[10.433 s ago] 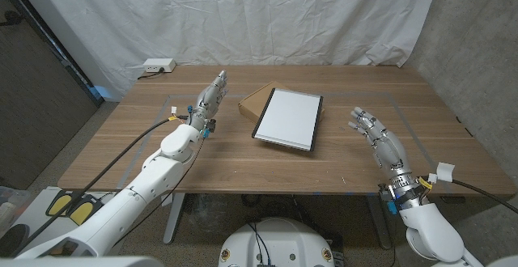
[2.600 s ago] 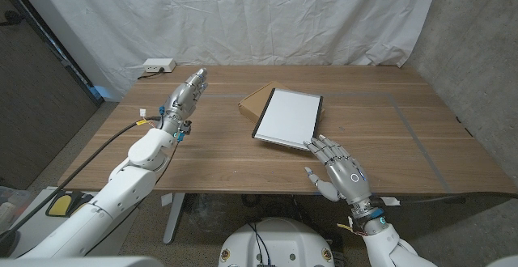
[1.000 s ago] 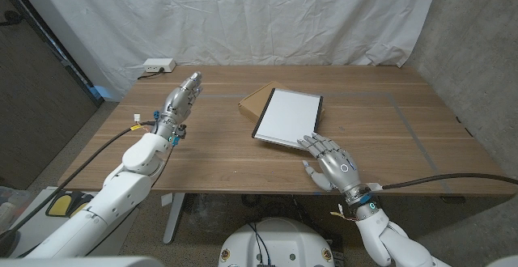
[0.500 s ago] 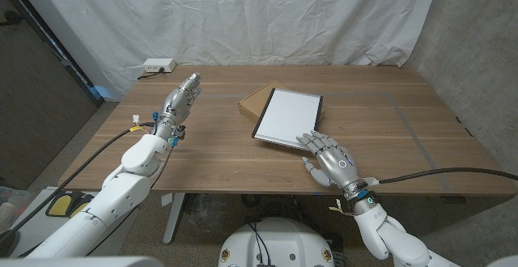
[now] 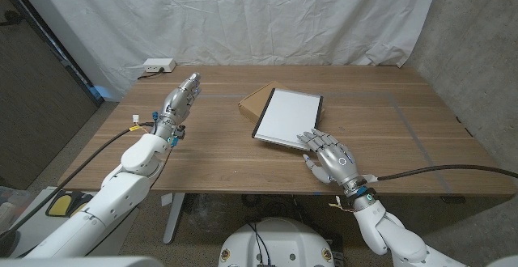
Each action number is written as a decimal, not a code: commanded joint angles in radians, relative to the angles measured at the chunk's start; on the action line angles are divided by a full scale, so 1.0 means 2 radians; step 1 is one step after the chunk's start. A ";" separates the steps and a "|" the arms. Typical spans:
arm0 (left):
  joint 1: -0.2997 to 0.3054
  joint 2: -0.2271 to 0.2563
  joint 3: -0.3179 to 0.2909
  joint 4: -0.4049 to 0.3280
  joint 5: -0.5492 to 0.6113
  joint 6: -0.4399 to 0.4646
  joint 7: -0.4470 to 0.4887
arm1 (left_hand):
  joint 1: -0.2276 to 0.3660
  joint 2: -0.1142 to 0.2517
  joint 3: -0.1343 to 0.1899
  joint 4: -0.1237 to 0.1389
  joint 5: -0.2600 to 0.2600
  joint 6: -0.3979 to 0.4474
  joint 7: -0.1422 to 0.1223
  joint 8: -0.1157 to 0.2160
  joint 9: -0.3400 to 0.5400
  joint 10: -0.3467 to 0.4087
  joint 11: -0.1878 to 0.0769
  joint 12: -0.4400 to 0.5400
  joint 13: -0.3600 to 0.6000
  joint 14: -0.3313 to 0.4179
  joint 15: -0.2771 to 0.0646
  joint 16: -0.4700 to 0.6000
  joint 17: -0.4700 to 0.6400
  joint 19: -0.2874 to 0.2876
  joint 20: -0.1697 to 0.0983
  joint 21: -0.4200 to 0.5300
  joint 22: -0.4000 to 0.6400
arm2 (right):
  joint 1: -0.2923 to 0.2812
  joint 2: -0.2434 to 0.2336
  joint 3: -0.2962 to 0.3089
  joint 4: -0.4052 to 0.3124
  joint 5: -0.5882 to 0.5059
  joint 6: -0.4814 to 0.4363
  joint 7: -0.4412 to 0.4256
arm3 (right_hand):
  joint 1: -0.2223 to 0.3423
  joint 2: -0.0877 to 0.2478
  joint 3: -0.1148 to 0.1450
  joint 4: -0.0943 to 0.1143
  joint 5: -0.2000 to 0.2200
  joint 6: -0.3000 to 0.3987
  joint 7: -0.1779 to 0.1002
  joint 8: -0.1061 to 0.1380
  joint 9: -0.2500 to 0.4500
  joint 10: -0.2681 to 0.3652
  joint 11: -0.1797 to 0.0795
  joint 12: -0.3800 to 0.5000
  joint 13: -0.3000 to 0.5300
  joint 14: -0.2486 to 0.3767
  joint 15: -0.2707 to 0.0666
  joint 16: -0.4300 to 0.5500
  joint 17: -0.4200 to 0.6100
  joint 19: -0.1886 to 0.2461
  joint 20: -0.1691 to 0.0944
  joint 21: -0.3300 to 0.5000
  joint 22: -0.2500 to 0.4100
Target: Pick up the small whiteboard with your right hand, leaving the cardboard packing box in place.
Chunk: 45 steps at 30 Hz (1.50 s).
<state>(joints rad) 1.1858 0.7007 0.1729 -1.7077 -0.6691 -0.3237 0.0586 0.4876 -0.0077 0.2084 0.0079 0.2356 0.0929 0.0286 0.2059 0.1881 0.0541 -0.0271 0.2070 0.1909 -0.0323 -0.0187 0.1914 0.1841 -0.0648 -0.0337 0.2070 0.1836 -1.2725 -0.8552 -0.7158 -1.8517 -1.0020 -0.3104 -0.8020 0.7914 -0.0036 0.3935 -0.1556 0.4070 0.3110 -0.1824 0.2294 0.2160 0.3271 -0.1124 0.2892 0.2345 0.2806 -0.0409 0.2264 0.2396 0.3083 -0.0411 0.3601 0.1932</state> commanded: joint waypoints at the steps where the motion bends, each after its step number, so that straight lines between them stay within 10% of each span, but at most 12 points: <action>1: 0.005 0.003 -0.003 -0.002 -0.001 0.003 0.000 | 0.001 0.006 -0.002 0.001 -0.003 0.004 -0.001 -0.001 0.002 0.000 -0.001 -0.001 0.000 -0.001 0.003 -0.001 0.000 -0.003 -0.003 0.000 0.001 | 0.013 0.006 -0.007 0.015 0.008 0.006 -0.002 | 0.006 0.000 0.001 0.003 0.002 0.006 0.001 0.002 0.002 0.004 -0.001 0.002 0.003 0.004 -0.040 0.003 0.001 0.004 -0.045 0.002 0.002; 45: -0.009 0.006 0.000 0.000 0.002 0.019 0.006 | 0.002 0.009 -0.004 0.001 -0.004 0.007 0.001 -0.001 0.002 -0.001 -0.001 -0.002 0.000 -0.002 0.003 -0.001 0.001 -0.003 0.000 0.001 0.002 | 0.052 0.031 -0.027 0.066 0.028 0.014 -0.024 | 0.011 0.005 -0.002 0.008 -0.004 0.027 -0.005 0.010 0.003 0.024 -0.008 0.011 0.004 0.019 -0.044 0.007 0.006 0.013 -0.044 0.005 0.004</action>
<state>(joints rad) 1.1653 0.7123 0.1736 -1.7049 -0.6672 -0.2901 0.0618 0.4874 0.0033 0.2055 0.0108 0.2286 0.0948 0.0305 0.2059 0.1881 0.0541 -0.0271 0.2033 0.1909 -0.0323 -0.0187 0.1914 0.1838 -0.0648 -0.0338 0.2070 0.1835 -1.1918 -0.8029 -0.7607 -1.7478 -0.9595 -0.2951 -0.8373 0.8019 0.0070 0.3890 -0.1430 0.4062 0.3522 -0.1910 0.2409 0.2212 0.3648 -0.1286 0.3058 0.2394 0.3094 -0.0409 0.2342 0.2489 0.3230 -0.0447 0.3600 0.1978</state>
